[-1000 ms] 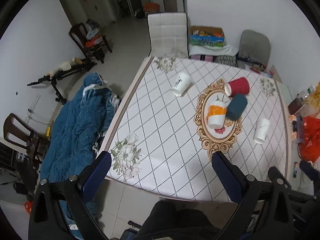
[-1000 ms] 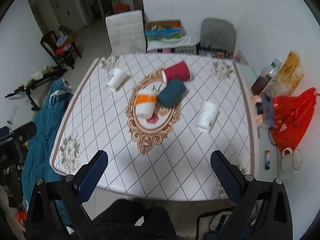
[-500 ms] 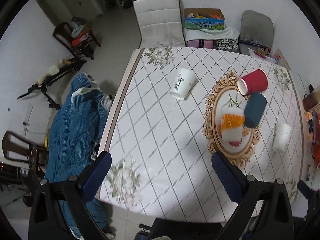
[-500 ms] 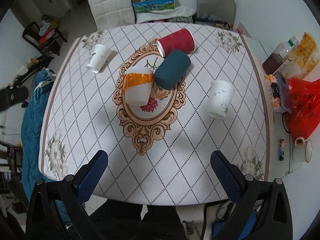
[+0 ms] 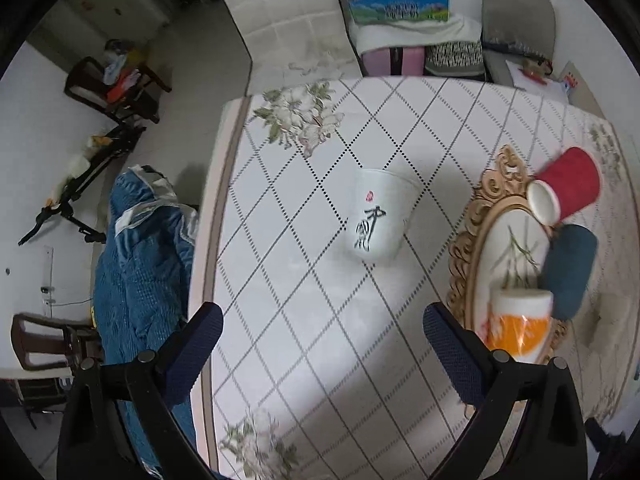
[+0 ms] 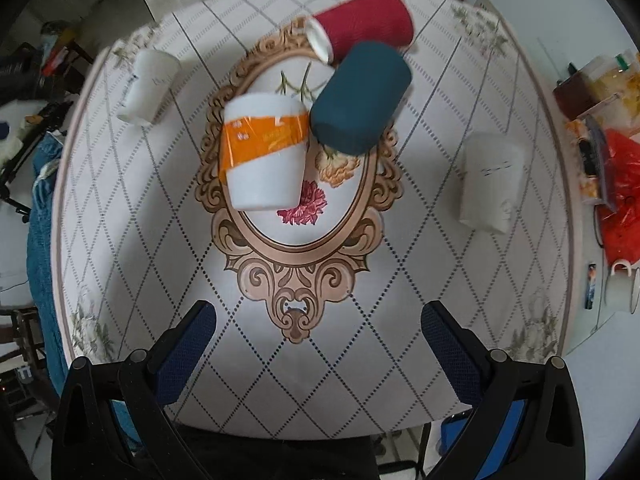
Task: Flip cup upside down
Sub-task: 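Move the left tool toward the white calligraphy cup, then close the left gripper around the white calligraphy cup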
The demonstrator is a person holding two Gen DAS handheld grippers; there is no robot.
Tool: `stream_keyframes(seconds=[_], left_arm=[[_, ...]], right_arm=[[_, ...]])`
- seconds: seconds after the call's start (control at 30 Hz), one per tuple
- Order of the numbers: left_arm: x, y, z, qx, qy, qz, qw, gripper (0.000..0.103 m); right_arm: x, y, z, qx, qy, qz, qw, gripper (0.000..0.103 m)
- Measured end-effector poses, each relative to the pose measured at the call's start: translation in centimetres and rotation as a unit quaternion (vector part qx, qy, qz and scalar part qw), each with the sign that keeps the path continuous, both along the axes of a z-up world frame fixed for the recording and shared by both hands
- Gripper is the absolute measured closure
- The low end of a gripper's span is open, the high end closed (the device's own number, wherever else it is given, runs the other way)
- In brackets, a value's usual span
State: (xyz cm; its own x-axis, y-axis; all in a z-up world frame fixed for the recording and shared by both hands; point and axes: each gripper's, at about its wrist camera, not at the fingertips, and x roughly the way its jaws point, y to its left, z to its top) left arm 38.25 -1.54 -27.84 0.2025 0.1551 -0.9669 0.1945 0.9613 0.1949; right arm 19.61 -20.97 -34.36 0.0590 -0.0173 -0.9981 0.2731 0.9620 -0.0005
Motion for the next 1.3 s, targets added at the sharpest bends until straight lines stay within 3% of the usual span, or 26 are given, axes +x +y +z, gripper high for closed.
stream_keyframes(seconds=[0.37,0.57,0.83,1.3], left_arm=[[6.5,-2.0,-5.4,-0.001,0.057,-0.047,0.9973,0.000],[8.7,-3.3,-8.1,0.005,0.086,-0.075,0.9934,0.000],[8.8,-4.7,-11.3,0.021,0.124,-0.125,0.9842,0.001],[9.2,-4.8,-12.0,0.019,0.122,-0.131,0.9836,0.041]], right_arm=[[2.9,1.9,-5.9,0.016,0.074,0.000,0.997,0.000],[3.9,3.0,-7.3,0.025,0.094,0.002,0.995,0.000],[5.2,3.7,-8.2,0.028,0.106,0.002,0.994,0.000],[5.6,2.6,-7.5,0.023,0.107,-0.007,0.994,0.000]])
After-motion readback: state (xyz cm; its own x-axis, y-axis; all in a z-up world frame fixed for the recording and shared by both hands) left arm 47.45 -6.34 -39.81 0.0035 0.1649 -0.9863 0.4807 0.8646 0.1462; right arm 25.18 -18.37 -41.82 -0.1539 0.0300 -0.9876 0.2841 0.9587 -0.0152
